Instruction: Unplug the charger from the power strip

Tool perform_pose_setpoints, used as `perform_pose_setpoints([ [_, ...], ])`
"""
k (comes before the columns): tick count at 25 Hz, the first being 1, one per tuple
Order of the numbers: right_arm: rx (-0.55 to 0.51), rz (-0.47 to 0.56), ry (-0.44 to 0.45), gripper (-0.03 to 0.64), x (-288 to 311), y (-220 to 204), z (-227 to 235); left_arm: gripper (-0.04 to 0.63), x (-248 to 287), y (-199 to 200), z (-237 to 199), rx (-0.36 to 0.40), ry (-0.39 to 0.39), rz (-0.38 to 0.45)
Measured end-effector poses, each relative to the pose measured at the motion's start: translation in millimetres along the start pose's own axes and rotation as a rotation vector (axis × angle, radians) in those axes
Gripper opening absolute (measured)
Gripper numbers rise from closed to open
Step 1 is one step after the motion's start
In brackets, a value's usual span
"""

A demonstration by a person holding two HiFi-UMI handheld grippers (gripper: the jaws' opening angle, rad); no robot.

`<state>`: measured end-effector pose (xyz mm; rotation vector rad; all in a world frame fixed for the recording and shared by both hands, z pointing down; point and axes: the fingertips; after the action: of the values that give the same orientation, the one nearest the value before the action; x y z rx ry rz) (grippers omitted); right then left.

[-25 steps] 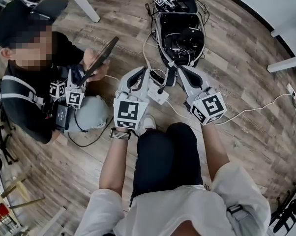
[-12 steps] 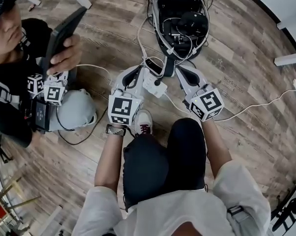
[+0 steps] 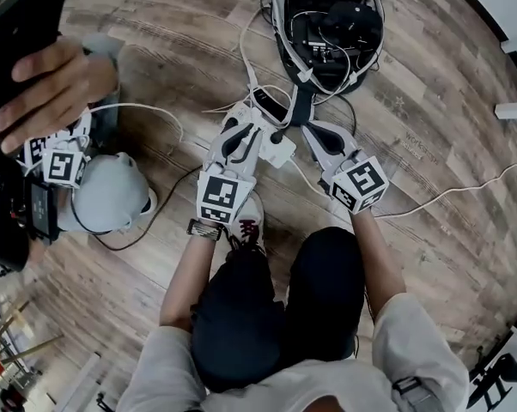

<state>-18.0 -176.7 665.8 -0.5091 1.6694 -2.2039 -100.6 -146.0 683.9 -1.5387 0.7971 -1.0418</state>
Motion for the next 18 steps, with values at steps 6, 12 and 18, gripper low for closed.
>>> perform_pose_setpoints([
  [6,-0.021,-0.122,0.012,0.002,-4,-66,9,0.096,1,-54,12,-0.038,0.005,-0.051],
  [12,-0.005,-0.202,0.021,0.002,-3,-123,9,0.144,2,-94,24,-0.028,-0.020,-0.106],
  [18,-0.025,-0.263,0.045,0.002,0,-171,-5,0.179,2,-121,30,-0.043,-0.036,-0.143],
])
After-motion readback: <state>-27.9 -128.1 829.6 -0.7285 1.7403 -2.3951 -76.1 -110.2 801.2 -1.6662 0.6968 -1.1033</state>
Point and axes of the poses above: the fingertips, and each gripper's own axes: x forward along the fingers, z to its right, y out of its top, and after that the axes turned 11 degrees about z, right-handed
